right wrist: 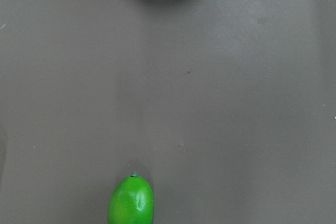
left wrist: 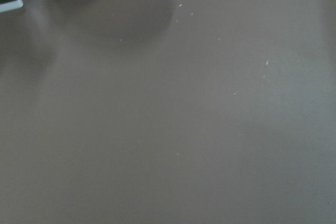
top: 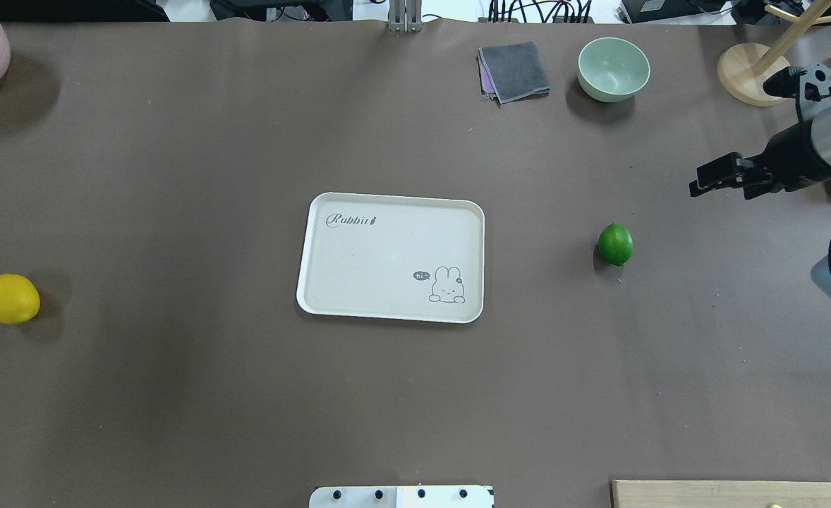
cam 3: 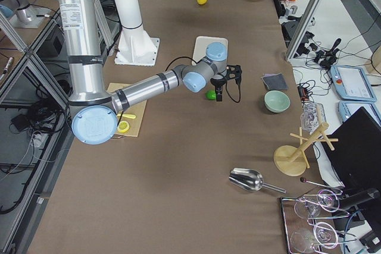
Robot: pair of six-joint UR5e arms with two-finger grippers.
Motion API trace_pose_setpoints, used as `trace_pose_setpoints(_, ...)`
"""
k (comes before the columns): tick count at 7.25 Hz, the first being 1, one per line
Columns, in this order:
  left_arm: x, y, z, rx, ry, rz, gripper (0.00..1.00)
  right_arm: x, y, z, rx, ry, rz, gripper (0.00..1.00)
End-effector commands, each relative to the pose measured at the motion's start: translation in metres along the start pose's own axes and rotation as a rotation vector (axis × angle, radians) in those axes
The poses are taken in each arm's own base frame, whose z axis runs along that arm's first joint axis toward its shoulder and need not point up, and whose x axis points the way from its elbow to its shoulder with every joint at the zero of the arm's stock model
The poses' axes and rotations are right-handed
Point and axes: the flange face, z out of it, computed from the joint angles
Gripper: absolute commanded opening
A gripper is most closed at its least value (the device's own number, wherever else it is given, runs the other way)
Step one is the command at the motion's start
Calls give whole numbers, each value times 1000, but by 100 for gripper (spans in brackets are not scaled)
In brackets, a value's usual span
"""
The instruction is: Place all lemons on tray
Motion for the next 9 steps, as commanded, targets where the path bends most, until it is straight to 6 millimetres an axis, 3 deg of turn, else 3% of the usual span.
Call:
trace_pose_setpoints(1, 1, 57, 19, 34, -68, -56, 97, -16, 5, 8, -6, -5, 32, 100)
trace_pose_setpoints(3, 16, 98, 51, 64, -109, -79, 97, -30, 18, 26, -6, 18, 41, 100)
trace_pose_setpoints(4, 18, 104, 55, 71, -115, -70, 97, -35, 22, 32, -11, 23, 36, 100)
trace_pose_setpoints(7, -17, 117, 69, 84, -190, -63, 97, -57, 21, 42, 4, 22, 42, 100)
trace_pose_setpoints(9, -30, 126, 77, 71, -188, -78, 97, -58, 21, 43, 5, 25, 39, 100)
